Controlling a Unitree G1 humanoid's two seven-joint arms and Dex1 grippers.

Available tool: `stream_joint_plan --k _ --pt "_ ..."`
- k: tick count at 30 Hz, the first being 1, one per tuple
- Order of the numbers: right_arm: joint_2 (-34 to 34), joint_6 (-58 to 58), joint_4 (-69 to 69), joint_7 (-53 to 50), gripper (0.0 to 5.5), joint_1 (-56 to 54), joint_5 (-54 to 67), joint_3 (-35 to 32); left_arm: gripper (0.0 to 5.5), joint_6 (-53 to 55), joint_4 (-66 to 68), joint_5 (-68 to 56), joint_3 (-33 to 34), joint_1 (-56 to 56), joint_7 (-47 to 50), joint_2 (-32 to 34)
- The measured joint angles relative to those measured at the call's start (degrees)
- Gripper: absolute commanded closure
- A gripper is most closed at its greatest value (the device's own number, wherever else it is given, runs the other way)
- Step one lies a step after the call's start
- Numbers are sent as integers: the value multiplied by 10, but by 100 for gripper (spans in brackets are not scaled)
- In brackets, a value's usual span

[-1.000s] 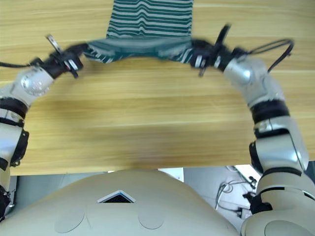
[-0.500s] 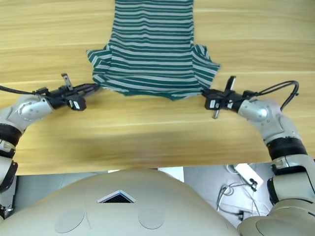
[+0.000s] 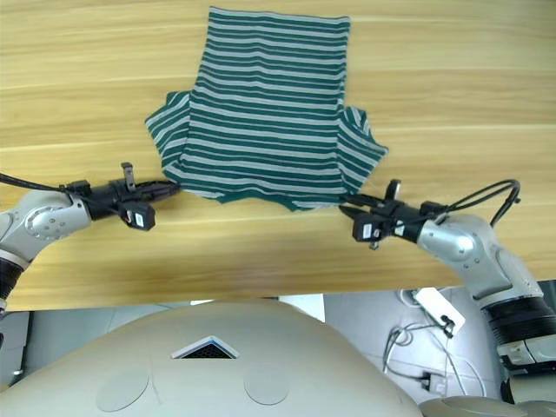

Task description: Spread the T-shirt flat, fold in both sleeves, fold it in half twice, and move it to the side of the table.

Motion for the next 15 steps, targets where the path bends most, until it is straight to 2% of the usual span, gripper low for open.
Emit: stream_joint_plan --k 6,10,15 --pt "0 2 -6 3 309 23 10 -29 413 30 -79 -111 -1 73 -73 8" --pt "-7 -2 -6 7 248 45 25 -60 361 51 -87 -112 20 76 -87 18" --pt "-10 -39 -45 11 165 64 69 -105 354 44 -102 -143 44 103 -110 40"
